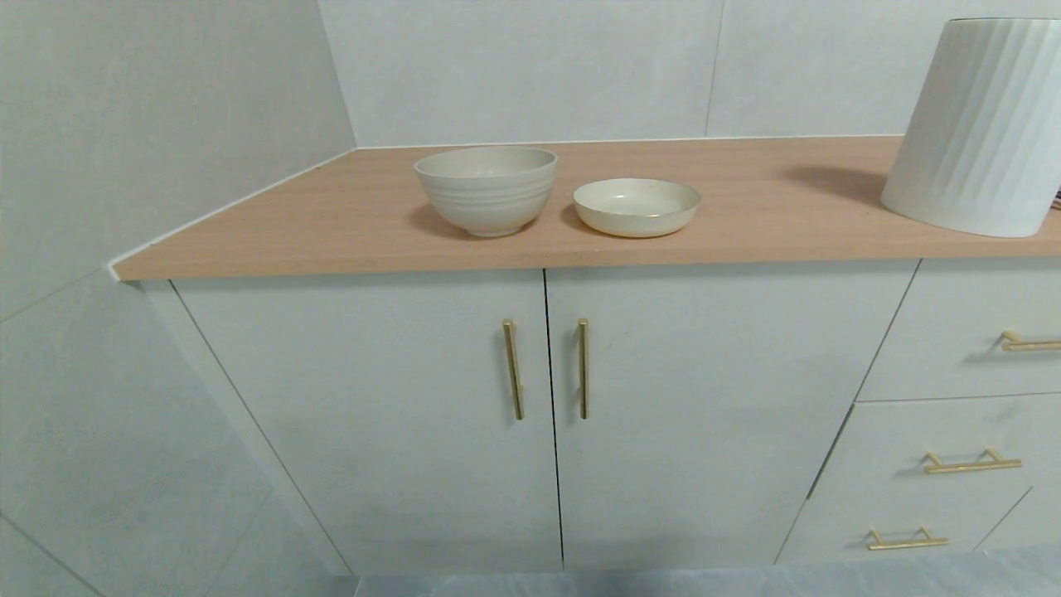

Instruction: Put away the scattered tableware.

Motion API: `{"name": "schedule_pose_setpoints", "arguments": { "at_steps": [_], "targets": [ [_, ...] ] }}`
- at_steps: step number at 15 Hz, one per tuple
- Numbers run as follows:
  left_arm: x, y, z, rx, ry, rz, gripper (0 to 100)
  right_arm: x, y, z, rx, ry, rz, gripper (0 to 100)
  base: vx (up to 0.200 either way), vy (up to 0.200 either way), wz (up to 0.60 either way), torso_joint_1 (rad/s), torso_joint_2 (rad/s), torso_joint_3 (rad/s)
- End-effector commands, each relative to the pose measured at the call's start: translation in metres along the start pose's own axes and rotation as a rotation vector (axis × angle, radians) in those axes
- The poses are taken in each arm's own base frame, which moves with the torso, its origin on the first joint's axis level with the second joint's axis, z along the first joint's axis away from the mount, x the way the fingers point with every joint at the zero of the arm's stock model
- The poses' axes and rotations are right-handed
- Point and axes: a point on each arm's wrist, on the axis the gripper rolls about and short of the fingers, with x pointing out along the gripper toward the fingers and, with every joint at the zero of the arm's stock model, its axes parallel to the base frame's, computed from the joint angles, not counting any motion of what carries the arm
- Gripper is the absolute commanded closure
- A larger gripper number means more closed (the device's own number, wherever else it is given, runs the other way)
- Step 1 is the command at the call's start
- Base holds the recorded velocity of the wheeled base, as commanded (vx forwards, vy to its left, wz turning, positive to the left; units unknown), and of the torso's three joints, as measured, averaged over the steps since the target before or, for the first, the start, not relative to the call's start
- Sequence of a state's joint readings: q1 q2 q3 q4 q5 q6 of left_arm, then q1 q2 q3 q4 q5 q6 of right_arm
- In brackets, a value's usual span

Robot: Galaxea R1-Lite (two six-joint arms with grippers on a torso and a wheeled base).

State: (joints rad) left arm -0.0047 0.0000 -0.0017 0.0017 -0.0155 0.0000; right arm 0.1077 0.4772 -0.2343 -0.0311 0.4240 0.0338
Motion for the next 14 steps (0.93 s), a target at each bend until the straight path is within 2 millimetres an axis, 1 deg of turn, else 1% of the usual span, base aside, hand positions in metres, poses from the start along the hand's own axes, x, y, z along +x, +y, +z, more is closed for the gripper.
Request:
{"name": "schedule_pose_setpoints", "arguments": {
  "at_steps": [1, 2, 3, 4, 6, 8, 9, 10, 12, 14],
  "targets": [
    [0.0, 0.0, 0.0, 0.0, 0.0, 0.0, 0, 0.043, -0.008, 0.02, 0.021, 0.14, 0.146, 0, 0.0, 0.0, 0.0, 0.0, 0.0, 0.0],
    [0.0, 0.0, 0.0, 0.0, 0.0, 0.0, 0, 0.065, -0.009, 0.027, 0.008, 0.142, 0.196, 0, 0.0, 0.0, 0.0, 0.0, 0.0, 0.0],
    [0.0, 0.0, 0.0, 0.0, 0.0, 0.0, 0, 0.083, -0.012, 0.03, 0.01, 0.148, 0.21, 0, 0.0, 0.0, 0.0, 0.0, 0.0, 0.0],
    [0.0, 0.0, 0.0, 0.0, 0.0, 0.0, 0, 0.094, -0.013, 0.031, 0.009, 0.148, 0.217, 0, 0.0, 0.0, 0.0, 0.0, 0.0, 0.0],
    [0.0, 0.0, 0.0, 0.0, 0.0, 0.0, 0, 0.125, -0.014, 0.034, -0.012, 0.132, 0.254, 0, 0.0, 0.0, 0.0, 0.0, 0.0, 0.0],
    [0.0, 0.0, 0.0, 0.0, 0.0, 0.0, 0, 0.155, -0.013, 0.043, -0.022, 0.127, 0.266, 0, 0.0, 0.0, 0.0, 0.0, 0.0, 0.0],
    [0.0, 0.0, 0.0, 0.0, 0.0, 0.0, 0, 0.159, -0.013, 0.044, -0.022, 0.131, 0.268, 0, 0.0, 0.0, 0.0, 0.0, 0.0, 0.0],
    [0.0, 0.0, 0.0, 0.0, 0.0, 0.0, 0, 0.185, -0.005, 0.05, -0.028, 0.152, 0.311, 0, 0.0, 0.0, 0.0, 0.0, 0.0, 0.0],
    [0.0, 0.0, 0.0, 0.0, 0.0, 0.0, 0, 0.217, 0.004, 0.058, -0.043, 0.156, 0.334, 0, 0.0, 0.0, 0.0, 0.0, 0.0, 0.0],
    [0.0, 0.0, 0.0, 0.0, 0.0, 0.0, 0, 0.245, 0.012, 0.064, -0.055, 0.151, 0.324, 0, 0.0, 0.0, 0.0, 0.0, 0.0, 0.0]
  ]
}}
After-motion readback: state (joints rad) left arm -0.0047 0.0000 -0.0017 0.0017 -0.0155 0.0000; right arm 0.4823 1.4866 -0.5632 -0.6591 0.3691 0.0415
